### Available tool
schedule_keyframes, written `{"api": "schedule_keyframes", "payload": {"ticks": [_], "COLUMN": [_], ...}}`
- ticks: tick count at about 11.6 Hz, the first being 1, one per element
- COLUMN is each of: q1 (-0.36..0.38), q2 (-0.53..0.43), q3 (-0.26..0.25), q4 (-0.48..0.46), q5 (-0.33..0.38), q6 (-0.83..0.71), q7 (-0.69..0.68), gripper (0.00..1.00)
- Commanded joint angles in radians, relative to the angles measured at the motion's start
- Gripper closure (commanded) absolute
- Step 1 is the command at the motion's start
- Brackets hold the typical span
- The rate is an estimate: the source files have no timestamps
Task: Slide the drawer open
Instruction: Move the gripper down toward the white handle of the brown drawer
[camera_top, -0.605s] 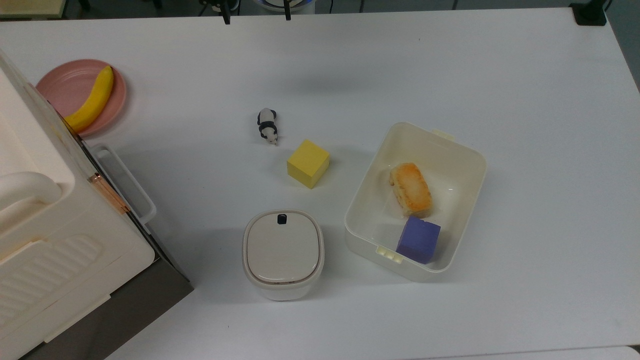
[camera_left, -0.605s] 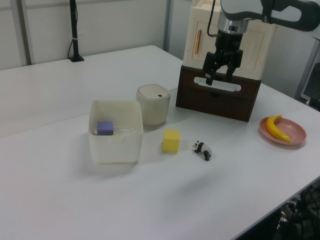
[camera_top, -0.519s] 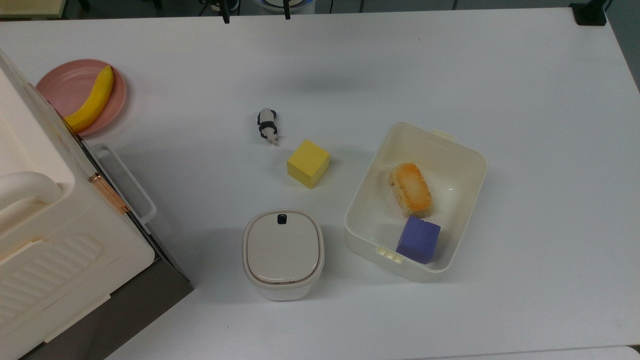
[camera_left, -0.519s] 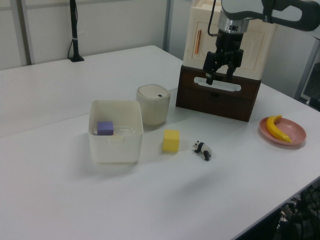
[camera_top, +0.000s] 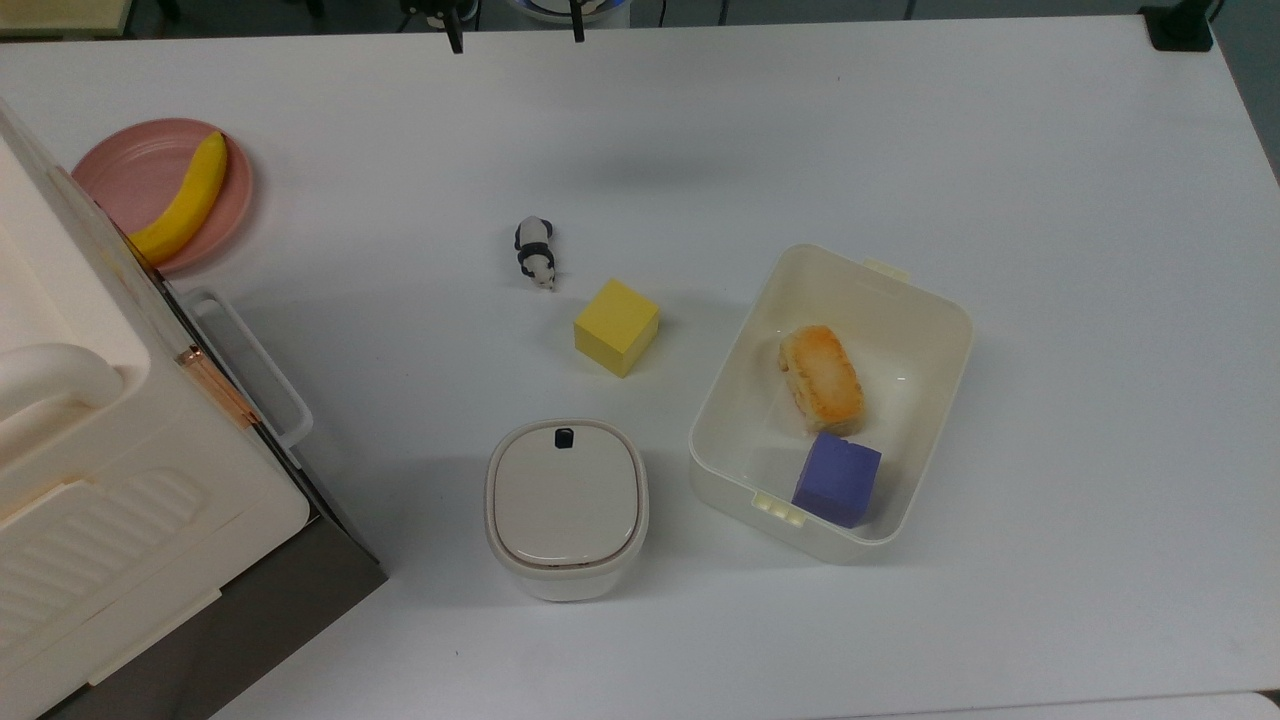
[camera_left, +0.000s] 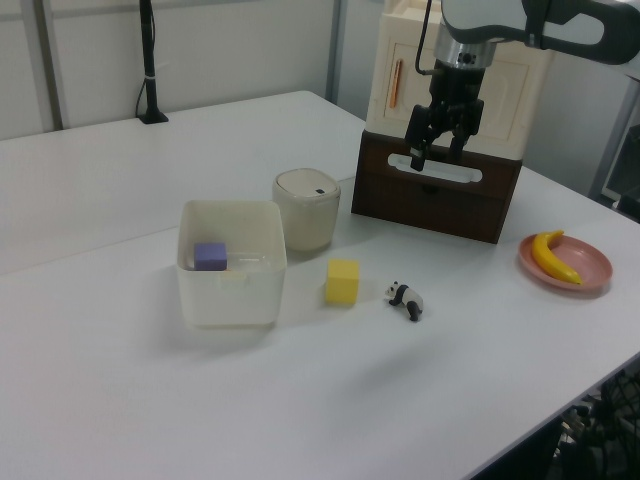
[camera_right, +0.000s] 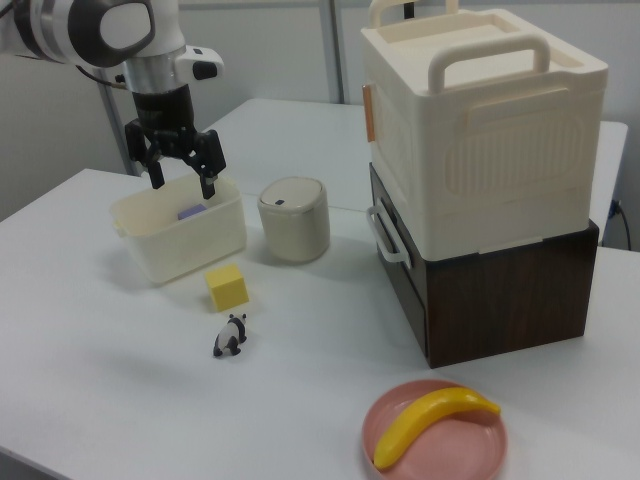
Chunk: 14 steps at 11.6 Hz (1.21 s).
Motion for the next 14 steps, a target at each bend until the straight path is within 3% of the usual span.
{"api": "schedule_keyframes", "payload": {"ticks": [1, 7, 10, 12, 14], "q1": [0.011, 0.001, -0.067, -0.081, -0.087], "q2": [-0.045, -0.025, 0.113, 0.182, 0.216], "q3": [-0.008, -0.008, -0.008, -0.008, -0.008], "q4": [-0.049, -0.045, 0.012, 0.012, 0.012], "q5": [0.015, -0.018, -0.06, -0.092, -0.147], "q6": [0.021, 0.077, 0.279, 0.399, 0.415], "q7": [-0.022, -0.124, -0.409, -0.526, -0.624], "gripper": [0.0, 0.0, 0.0, 0.0, 0.0]}}
